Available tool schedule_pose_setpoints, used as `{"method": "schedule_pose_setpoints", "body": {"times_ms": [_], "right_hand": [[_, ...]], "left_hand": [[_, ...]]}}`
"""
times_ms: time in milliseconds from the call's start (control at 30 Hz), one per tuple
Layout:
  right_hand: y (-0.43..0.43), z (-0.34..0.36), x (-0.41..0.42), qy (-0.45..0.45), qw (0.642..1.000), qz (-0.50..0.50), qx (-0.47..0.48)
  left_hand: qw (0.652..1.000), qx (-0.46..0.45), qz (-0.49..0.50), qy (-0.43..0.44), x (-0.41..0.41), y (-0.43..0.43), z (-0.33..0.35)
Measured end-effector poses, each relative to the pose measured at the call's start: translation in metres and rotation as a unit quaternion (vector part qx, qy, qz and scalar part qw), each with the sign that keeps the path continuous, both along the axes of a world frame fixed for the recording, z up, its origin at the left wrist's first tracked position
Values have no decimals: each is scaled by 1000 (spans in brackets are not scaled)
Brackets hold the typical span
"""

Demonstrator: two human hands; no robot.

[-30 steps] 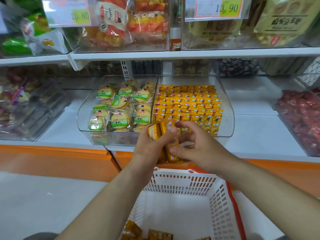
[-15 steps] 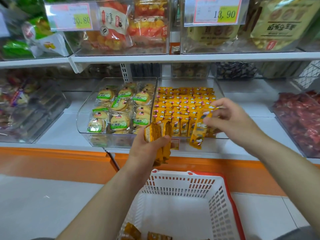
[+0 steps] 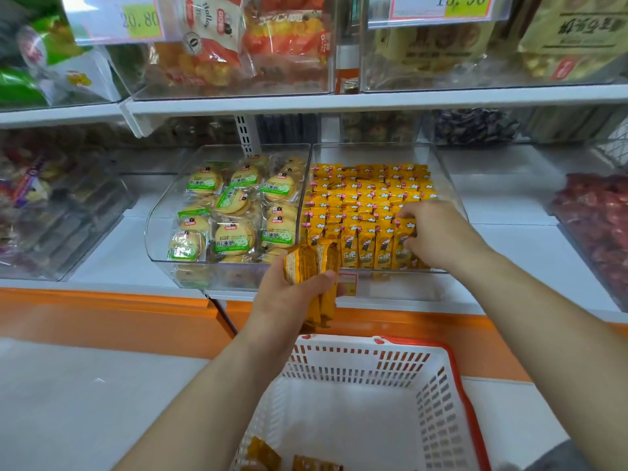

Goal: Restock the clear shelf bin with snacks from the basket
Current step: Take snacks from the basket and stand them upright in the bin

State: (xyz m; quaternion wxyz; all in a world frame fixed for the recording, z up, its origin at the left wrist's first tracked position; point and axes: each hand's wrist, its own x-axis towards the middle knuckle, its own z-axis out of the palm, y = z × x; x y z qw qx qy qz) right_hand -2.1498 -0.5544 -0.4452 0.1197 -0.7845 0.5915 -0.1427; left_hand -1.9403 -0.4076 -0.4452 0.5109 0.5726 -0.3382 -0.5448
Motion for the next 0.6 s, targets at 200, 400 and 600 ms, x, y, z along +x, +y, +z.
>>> {"method": "schedule_pose_setpoints", "body": {"times_ms": [200,400,600], "right_hand": [[0,-15,0,4,1000,-25,7],[20,8,-4,52,997,-16,-50],[67,30,-7,-280,952,79,90]], "left_hand": [[1000,11,11,15,1,-3,2],[999,10,11,32,-3,-2,6],[998,-16,-51,45,-14,6,9]]}}
